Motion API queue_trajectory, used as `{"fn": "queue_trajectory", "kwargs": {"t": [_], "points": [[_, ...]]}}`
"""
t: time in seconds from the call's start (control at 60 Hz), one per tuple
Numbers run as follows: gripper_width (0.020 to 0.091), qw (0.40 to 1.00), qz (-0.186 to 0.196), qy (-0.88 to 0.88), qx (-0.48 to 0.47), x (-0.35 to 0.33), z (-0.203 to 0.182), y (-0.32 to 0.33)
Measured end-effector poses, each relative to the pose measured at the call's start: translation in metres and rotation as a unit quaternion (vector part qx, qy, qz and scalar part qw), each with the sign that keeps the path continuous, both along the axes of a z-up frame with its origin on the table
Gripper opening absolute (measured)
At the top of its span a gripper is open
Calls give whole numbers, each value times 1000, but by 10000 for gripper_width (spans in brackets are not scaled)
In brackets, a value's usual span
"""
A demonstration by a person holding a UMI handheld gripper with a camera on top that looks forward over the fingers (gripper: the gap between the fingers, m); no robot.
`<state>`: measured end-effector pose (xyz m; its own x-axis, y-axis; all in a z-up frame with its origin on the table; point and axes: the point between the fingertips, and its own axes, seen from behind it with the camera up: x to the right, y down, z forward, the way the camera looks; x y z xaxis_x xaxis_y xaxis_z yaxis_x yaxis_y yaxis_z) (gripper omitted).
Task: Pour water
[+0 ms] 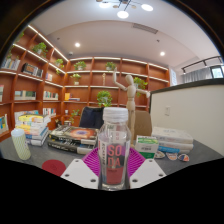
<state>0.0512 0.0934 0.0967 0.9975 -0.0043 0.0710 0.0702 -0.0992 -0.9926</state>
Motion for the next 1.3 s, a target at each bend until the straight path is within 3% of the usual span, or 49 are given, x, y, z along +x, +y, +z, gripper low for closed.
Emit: {"fn": "queue_trajectory", "kwargs": {"t": [0.15,0.35,0.65,1.067,1.167,1.3], "points": [[336,999,2,-48,-13,-4,2,2],[335,960,53,-276,8,-64,24,-3],[333,777,107,-614,81,-175,59,6],[339,495,99,-847,165,-267,74,14],[342,455,99,-867,177,-278,69,13],[342,458,95,-867,170,-276,67,15]]}}
